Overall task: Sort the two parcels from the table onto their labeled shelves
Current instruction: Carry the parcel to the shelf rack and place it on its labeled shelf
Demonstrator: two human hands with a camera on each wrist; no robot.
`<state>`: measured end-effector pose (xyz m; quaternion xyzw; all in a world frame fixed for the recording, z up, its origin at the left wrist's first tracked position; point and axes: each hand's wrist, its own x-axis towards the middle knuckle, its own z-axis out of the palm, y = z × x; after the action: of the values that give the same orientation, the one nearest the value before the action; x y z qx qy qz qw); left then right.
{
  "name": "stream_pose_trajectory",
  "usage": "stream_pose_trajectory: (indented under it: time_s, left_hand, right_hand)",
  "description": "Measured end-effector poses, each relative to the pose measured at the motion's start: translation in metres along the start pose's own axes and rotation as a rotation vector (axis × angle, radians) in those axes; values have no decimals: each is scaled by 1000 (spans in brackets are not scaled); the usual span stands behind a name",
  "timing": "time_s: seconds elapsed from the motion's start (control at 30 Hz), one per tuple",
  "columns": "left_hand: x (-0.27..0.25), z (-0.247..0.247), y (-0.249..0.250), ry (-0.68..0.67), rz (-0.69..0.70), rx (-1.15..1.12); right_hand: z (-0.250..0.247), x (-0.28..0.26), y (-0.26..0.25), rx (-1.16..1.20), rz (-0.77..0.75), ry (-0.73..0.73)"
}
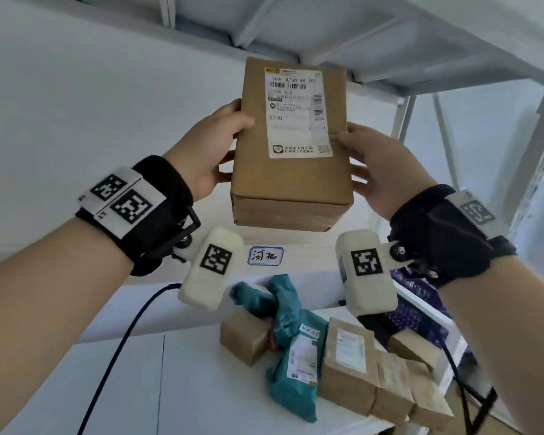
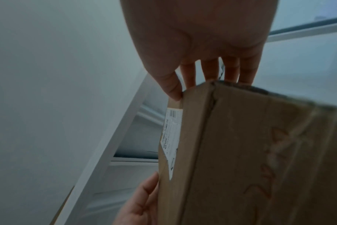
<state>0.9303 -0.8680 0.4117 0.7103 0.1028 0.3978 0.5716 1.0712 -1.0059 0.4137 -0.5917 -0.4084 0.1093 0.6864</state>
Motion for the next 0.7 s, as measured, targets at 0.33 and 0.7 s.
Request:
stream_pose_trajectory:
  time_s: [0.33,0.7]
  left_hand:
    - [18,5,-15,235,-175,122]
    - [12,13,-14,299,-353,177]
  right_hand:
    - [16,63,32,-33,131,-243]
    - [28,72,37,-62,321,-152]
